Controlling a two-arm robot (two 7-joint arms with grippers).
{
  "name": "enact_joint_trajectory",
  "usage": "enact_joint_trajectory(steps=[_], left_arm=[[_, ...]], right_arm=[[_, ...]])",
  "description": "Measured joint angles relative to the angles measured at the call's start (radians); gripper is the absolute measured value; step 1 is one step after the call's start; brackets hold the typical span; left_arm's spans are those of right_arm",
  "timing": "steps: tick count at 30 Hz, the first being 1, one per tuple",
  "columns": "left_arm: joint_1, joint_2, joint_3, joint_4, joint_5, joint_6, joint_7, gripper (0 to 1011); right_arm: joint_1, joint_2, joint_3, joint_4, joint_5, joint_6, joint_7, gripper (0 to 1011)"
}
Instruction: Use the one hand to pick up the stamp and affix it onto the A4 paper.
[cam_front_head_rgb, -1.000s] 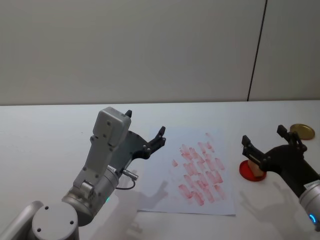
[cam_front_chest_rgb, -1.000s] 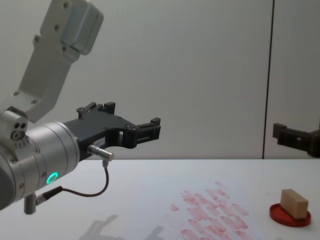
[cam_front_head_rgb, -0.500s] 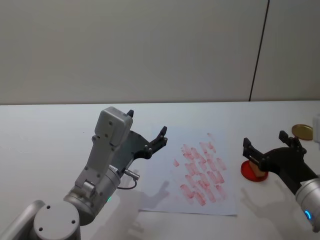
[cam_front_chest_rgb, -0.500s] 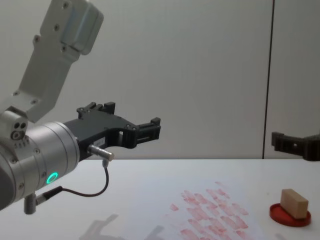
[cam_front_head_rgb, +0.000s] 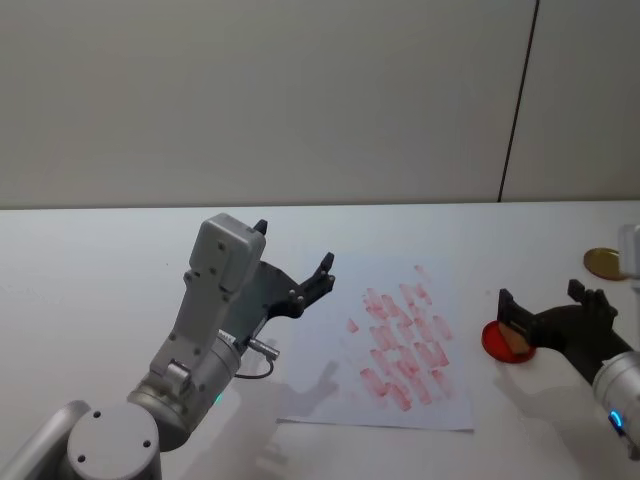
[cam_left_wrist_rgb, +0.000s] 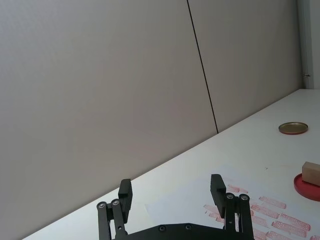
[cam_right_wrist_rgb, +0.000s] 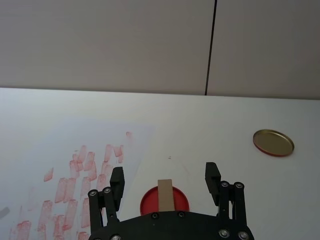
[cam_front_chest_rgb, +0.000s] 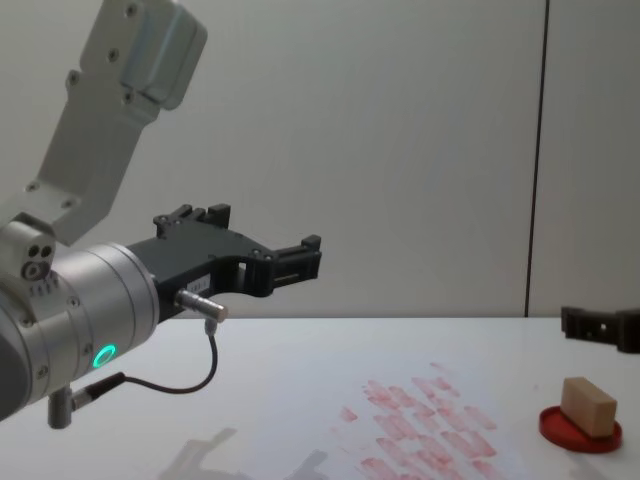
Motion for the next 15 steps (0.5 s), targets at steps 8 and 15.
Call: enact_joint_trajectory(steps=[8, 15], left_arm=[[0.0, 0.0, 0.0, 0.0, 0.0, 0.0, 0.0, 993], [0.0, 0.0, 0.0, 0.0, 0.0, 0.0, 0.0, 993]], right_arm=[[0.035, -0.007, 0.007, 0.06, -0.002, 0.031, 0.032, 1001], [0.068, -0.015, 0.007, 0.119, -0.015, 0.059, 0.073, 1001]])
